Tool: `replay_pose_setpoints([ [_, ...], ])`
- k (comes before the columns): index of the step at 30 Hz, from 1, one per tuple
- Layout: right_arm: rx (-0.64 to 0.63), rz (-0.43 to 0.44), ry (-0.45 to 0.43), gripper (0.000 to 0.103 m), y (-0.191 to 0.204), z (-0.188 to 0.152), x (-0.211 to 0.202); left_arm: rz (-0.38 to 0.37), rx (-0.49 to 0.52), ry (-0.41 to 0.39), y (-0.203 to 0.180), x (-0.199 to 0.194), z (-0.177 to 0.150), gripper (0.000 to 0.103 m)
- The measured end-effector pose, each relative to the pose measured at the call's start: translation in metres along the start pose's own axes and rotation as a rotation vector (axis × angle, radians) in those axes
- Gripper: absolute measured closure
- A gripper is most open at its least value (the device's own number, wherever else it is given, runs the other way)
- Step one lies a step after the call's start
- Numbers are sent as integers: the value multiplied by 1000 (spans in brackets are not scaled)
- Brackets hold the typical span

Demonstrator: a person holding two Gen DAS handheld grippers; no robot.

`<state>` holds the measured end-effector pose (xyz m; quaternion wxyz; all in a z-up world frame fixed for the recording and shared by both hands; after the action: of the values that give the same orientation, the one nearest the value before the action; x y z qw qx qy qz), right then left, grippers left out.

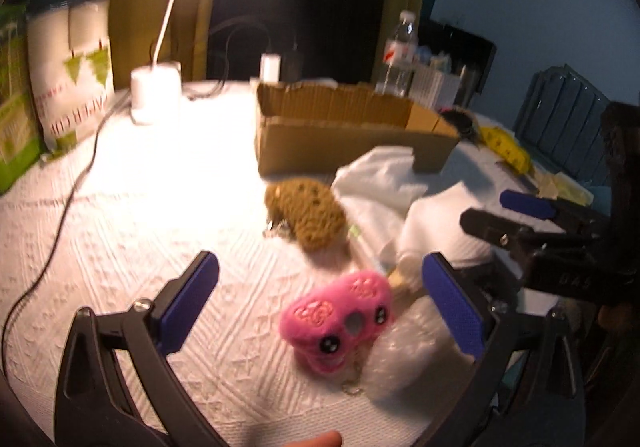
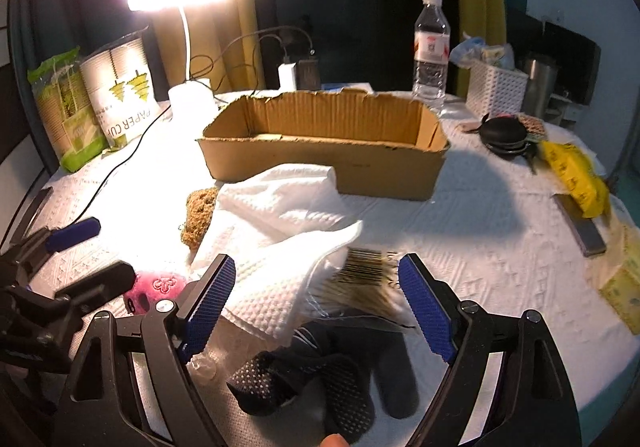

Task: Organize soft objects
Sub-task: 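Grasp the white tissue with the right gripper while the left gripper grasps the pink plush toy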

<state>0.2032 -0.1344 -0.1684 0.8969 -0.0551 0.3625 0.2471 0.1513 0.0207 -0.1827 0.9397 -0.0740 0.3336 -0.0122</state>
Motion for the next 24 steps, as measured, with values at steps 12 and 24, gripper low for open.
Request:
replay_pose_setpoints([
  [12, -28, 31, 50, 48, 10, -7, 26, -66, -56, 143, 0, 31, -28, 5],
  [24, -40, 39, -11, 93, 12, 4, 6, -131, -13, 124, -21, 18, -22, 62],
])
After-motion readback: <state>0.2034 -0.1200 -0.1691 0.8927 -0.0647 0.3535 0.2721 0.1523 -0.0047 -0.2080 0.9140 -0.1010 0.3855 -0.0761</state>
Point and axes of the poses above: each gripper's, at about its wrist camera, not at the fingertips, and x roughly the way its jaws point, y to its left, z to its top, the point moved 10 cm from there along x, roughly the way its jaws point, and after that the axes turned 4 degrees about x, right-handed, at the moved point
